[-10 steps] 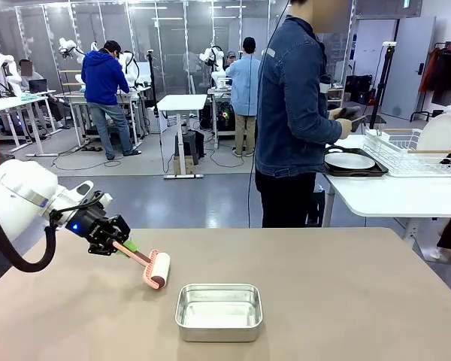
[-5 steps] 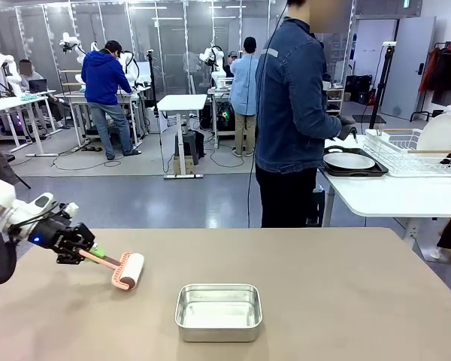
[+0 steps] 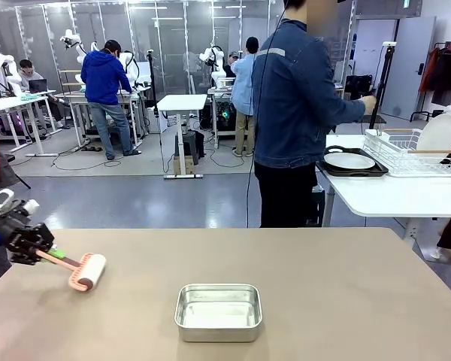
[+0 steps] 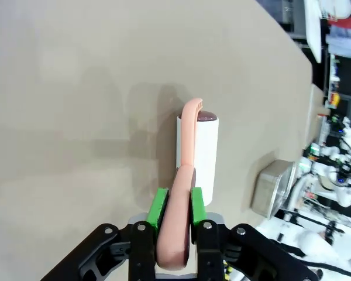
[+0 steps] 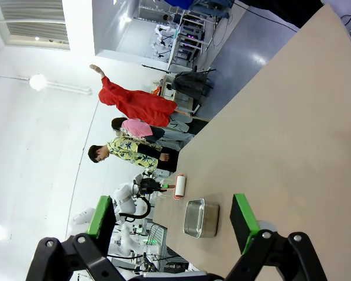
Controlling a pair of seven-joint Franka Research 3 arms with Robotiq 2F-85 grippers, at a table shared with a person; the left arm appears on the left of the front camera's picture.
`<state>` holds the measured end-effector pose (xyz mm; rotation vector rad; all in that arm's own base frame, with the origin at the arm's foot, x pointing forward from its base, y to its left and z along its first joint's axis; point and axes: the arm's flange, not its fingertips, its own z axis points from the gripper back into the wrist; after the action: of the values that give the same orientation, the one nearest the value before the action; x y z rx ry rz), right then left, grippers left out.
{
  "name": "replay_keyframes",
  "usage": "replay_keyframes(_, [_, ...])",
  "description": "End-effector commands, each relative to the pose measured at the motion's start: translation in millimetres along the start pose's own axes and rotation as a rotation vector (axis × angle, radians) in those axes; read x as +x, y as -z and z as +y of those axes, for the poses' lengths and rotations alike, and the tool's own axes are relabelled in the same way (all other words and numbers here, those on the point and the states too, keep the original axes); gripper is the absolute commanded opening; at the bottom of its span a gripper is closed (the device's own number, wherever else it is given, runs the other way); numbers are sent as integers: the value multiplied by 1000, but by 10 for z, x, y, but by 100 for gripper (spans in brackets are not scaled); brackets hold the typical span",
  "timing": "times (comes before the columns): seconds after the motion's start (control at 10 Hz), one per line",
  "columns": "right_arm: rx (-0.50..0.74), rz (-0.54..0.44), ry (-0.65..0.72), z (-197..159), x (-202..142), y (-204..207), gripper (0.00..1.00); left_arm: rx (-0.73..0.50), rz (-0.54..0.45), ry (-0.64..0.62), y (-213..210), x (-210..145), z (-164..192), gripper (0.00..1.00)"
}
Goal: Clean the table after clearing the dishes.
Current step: When the right (or left) Handle tray is removed, use the right hand (or left hand) to clean the right (or left) side of the table with the Lint Roller.
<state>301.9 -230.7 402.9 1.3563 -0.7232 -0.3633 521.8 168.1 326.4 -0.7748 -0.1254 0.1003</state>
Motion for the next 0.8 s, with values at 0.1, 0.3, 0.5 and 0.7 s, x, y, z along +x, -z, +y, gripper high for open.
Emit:
replay_keyframes(0.1, [9,-3,-5,28,9,12,100,398,-44,-48,-280,-328,296,22])
replay_keyframes(0.3, [9,-3,-5,28,9,12,100,492,-82,-79,-546,-412,110,22])
replay_keyframes(0.5, [9,-3,-5,28,9,12,100,506,-111,31,-787,-460,-404,22])
replay_keyframes(0.7, [9,-3,-5,28,9,12,100,543,-148,103,-1019,-474,-845,22])
